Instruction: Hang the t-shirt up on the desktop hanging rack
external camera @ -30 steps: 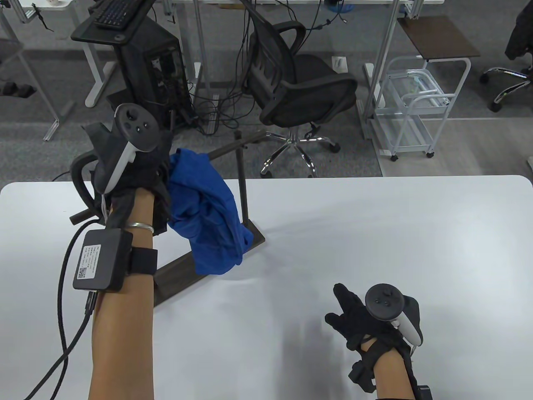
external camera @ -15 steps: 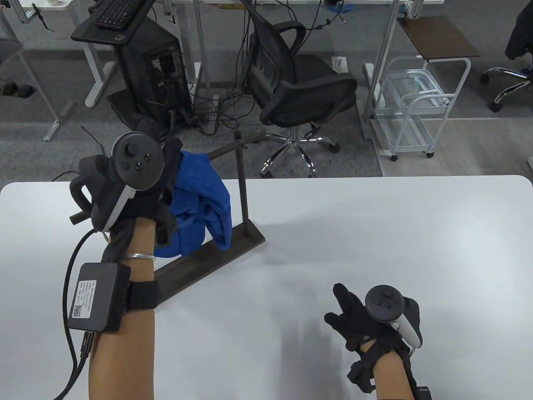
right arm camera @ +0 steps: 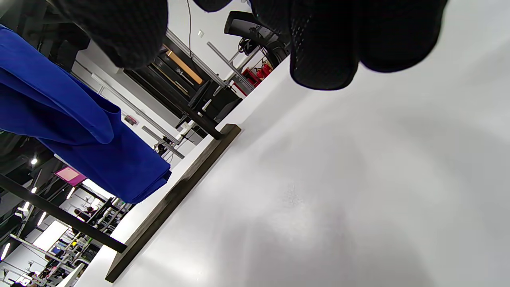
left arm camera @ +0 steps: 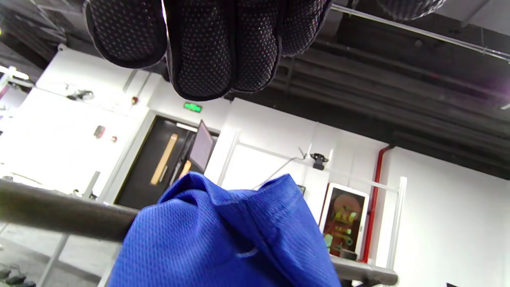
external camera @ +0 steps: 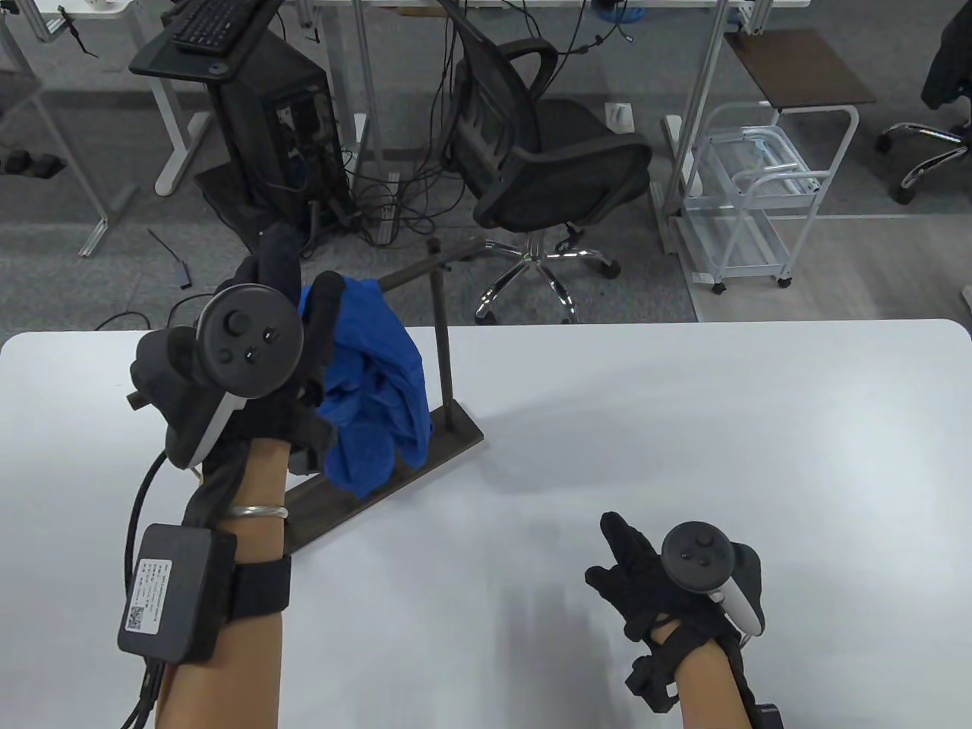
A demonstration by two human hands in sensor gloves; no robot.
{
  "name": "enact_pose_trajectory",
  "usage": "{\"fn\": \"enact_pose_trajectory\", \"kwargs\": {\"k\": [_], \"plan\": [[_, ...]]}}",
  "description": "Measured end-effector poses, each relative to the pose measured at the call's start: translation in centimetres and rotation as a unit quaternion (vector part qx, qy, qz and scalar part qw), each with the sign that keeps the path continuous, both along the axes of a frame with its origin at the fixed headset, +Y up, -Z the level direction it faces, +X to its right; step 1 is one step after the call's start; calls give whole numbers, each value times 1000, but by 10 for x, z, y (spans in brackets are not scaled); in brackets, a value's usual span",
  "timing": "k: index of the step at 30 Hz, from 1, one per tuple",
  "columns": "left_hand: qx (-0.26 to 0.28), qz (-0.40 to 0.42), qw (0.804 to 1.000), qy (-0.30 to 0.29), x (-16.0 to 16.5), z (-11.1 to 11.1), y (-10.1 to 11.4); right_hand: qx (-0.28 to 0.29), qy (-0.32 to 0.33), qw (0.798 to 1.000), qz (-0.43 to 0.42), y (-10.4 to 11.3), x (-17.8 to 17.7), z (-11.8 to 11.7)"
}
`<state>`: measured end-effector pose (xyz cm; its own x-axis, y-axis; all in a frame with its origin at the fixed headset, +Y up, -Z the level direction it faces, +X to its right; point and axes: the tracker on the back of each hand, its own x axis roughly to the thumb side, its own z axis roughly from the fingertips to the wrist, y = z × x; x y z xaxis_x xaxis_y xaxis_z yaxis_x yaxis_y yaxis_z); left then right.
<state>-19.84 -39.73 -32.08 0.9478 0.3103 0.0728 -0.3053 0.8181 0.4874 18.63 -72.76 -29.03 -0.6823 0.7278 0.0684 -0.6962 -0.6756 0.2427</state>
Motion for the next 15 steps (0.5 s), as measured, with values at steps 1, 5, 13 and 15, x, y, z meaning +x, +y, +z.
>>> {"fn": "enact_pose_trajectory", "kwargs": {"k": [1, 5, 13, 15], "plan": [[-5, 3, 1000, -6, 1, 2, -1, 2, 1, 1000, 0, 0, 0, 0], [-3, 7, 1000, -22, 7, 9, -5, 6, 5, 1000, 1, -1, -2, 0], [16, 28, 998, -53, 10, 18, -15, 9, 18, 1000, 10, -3, -10, 0], [25, 30, 997, -67, 12, 20, -19, 9, 20, 1000, 11, -4, -11, 0]]}}
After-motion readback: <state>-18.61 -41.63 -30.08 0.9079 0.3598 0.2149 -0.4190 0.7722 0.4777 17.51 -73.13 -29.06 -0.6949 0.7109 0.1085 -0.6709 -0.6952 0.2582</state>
